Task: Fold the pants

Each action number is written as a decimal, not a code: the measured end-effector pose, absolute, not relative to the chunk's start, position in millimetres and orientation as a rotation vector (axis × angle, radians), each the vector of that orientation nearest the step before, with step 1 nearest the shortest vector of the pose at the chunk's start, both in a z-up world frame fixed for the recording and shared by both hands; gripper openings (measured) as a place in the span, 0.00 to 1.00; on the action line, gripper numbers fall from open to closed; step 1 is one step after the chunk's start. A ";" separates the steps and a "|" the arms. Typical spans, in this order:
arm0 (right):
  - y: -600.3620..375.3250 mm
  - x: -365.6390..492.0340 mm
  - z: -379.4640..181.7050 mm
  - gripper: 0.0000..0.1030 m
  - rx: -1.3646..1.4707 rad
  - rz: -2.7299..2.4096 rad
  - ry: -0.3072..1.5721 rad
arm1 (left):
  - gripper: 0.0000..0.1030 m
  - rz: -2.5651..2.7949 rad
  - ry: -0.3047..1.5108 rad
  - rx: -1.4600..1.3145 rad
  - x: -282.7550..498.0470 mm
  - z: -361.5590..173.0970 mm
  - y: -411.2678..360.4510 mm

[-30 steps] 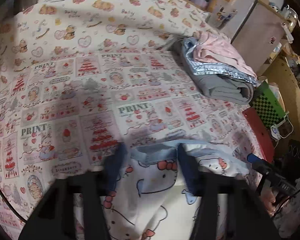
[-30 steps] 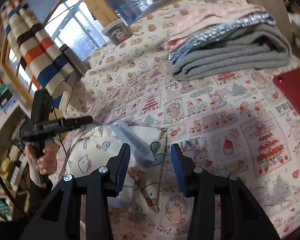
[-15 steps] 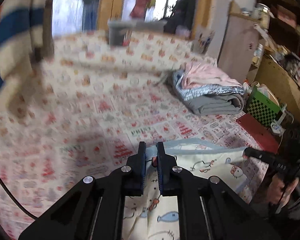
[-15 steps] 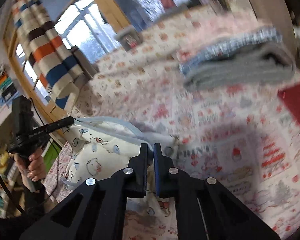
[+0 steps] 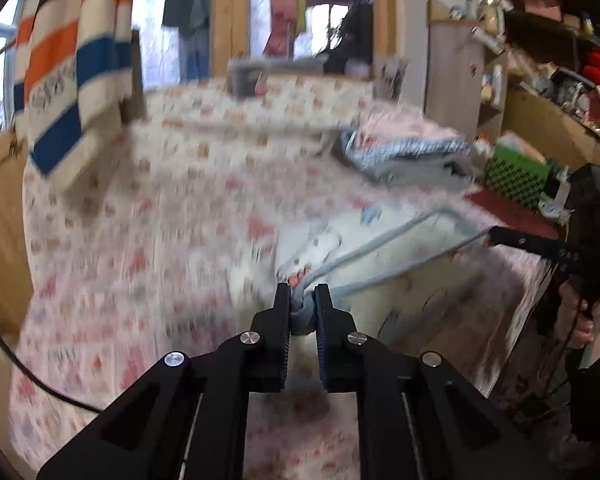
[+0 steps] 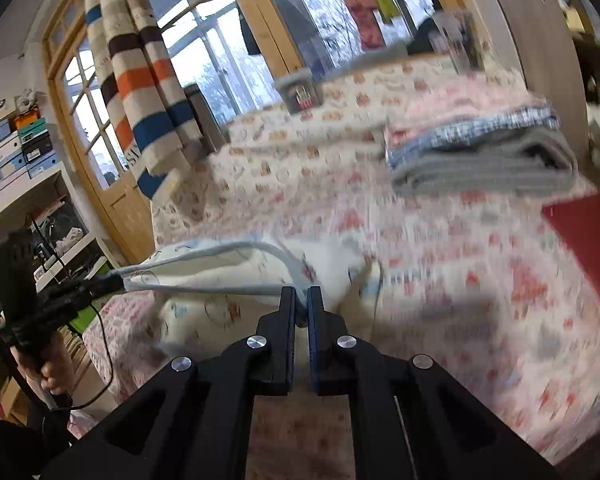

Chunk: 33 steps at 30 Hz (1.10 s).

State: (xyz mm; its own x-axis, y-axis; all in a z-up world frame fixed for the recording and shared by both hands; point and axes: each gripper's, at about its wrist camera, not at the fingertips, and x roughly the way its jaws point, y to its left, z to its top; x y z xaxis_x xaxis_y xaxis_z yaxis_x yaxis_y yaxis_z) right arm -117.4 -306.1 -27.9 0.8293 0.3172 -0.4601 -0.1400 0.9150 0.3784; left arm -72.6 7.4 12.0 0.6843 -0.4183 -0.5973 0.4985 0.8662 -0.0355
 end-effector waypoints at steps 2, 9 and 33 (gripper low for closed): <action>-305.6 -117.8 -42.8 0.05 0.370 0.242 0.582 | 0.11 -0.500 0.693 0.115 -68.1 -4.3 11.3; -303.6 -122.2 -69.2 0.07 0.384 0.205 0.626 | 0.19 -0.481 0.714 0.102 -77.3 -24.8 21.3; -280.4 -100.0 -64.3 0.35 0.239 0.090 0.568 | 0.22 -0.329 0.589 0.140 -62.3 -30.2 3.4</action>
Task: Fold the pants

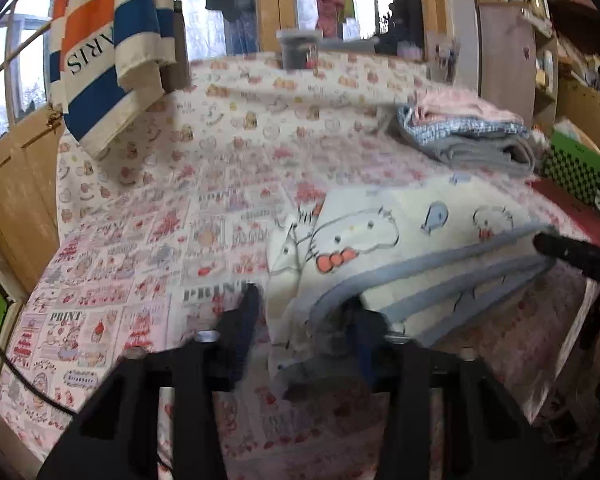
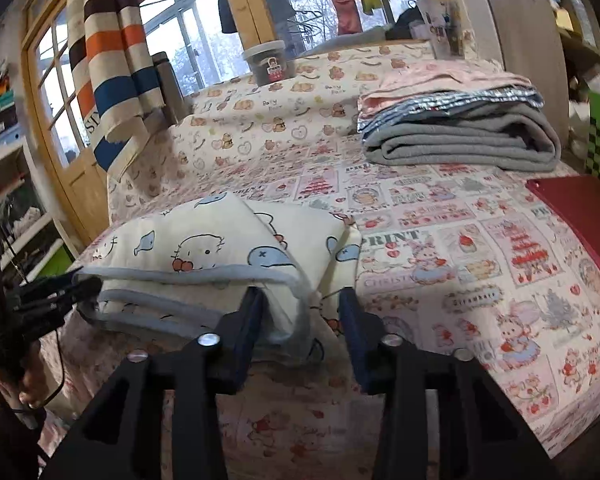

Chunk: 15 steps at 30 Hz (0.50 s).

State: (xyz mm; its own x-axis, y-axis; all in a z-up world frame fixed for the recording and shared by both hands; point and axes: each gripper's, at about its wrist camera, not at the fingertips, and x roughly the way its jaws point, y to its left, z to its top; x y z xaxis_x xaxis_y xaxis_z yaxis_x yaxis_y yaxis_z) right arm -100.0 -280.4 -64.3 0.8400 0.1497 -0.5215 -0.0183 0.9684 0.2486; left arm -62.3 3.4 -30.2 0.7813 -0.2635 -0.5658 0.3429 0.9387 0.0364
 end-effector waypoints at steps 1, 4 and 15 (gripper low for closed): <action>-279.6 -99.4 -63.9 0.34 0.242 0.086 0.561 | 0.10 -0.332 0.565 0.142 -64.5 -28.4 1.8; -280.9 -101.7 -60.6 0.11 0.241 0.031 0.524 | 0.09 -0.291 0.513 0.122 -69.0 -21.2 6.4; -280.3 -136.2 -51.3 0.05 0.196 -0.086 0.440 | 0.10 -0.335 0.577 -0.002 -85.7 -29.3 37.2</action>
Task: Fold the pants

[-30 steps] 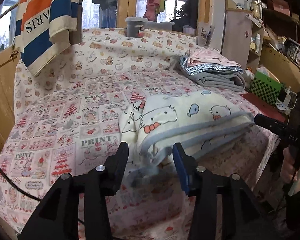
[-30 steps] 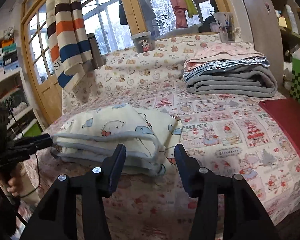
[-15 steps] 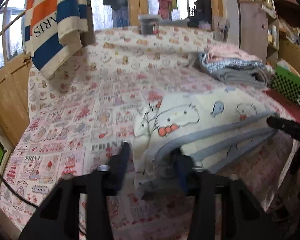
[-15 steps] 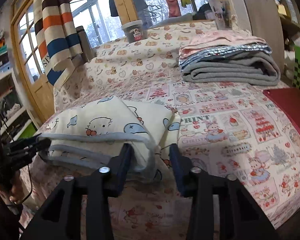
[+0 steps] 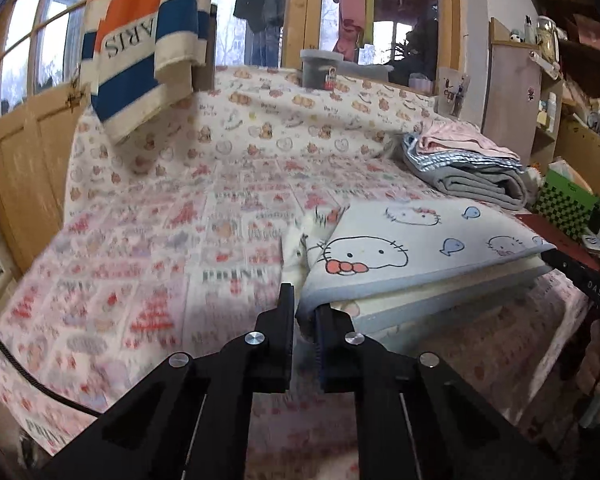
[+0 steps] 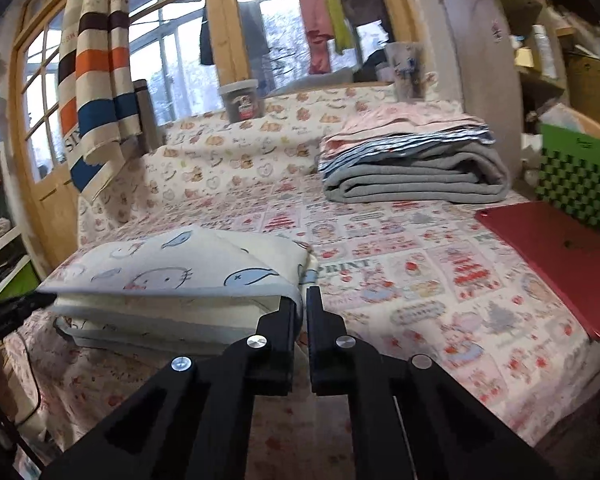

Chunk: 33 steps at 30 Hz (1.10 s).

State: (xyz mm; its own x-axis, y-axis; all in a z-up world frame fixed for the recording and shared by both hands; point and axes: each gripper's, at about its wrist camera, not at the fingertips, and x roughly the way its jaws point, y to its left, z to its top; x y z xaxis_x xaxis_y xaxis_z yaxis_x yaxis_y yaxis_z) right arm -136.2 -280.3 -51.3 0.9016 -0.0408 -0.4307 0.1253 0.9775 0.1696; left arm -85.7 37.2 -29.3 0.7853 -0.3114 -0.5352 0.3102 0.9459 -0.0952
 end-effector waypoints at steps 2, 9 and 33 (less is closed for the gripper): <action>-282.6 -144.2 -52.7 0.05 0.227 -0.086 0.440 | 0.11 -0.337 0.605 -0.032 -86.6 -38.1 43.2; -285.9 -137.3 -78.3 0.05 0.272 -0.049 0.531 | 0.11 -0.329 0.655 -0.079 -84.5 -52.2 50.3; -281.4 -138.7 -14.2 0.13 0.251 0.050 0.354 | 0.37 -0.428 0.411 0.006 -87.5 31.0 28.1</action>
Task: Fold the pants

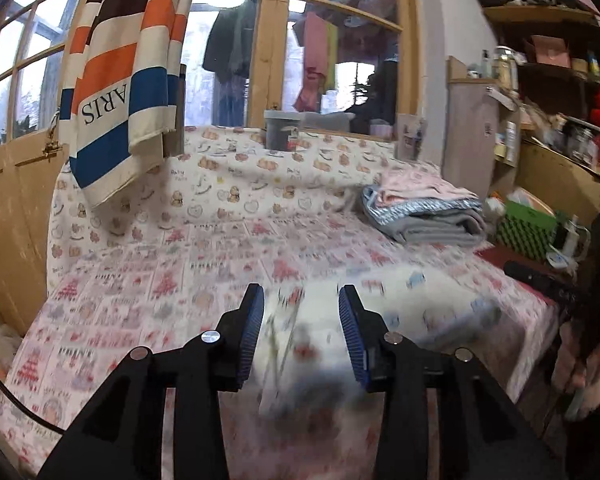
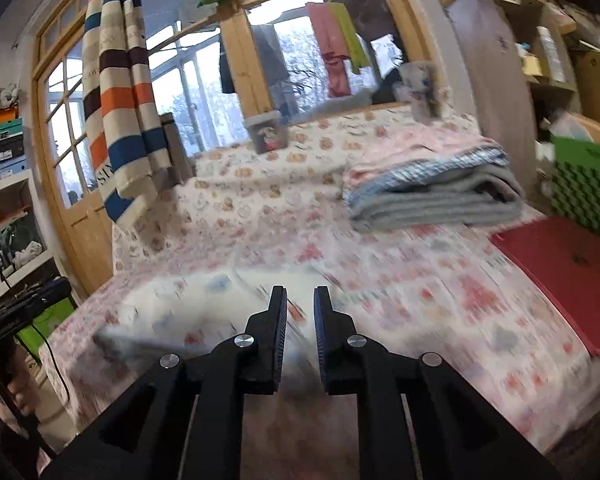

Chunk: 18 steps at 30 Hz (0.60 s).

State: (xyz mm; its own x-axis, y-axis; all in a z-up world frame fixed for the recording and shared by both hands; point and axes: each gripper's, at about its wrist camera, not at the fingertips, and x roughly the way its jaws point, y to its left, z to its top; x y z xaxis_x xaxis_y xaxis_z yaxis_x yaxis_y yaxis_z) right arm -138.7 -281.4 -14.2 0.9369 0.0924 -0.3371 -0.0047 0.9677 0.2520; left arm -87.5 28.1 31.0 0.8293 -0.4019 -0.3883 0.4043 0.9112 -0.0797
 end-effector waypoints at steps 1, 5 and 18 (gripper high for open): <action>-276.1 -129.0 -9.4 0.13 0.250 0.056 0.356 | 0.37 -0.406 0.427 -0.004 -75.5 32.5 20.0; -254.9 -75.6 3.6 0.13 0.328 0.105 0.412 | 0.37 -0.400 0.596 -0.028 -24.6 24.4 -12.6; -234.8 -14.3 -55.0 0.13 0.340 0.048 0.657 | 0.32 -0.340 0.786 -0.036 -7.7 -34.5 -21.7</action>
State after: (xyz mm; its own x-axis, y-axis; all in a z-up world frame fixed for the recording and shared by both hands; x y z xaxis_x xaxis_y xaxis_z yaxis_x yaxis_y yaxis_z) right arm -14.3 -234.8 -55.0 0.7925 0.1504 -0.5910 0.0630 0.9437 0.3246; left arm -7.7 -21.7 -34.5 0.6548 -0.3133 -0.6878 0.2869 0.9450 -0.1573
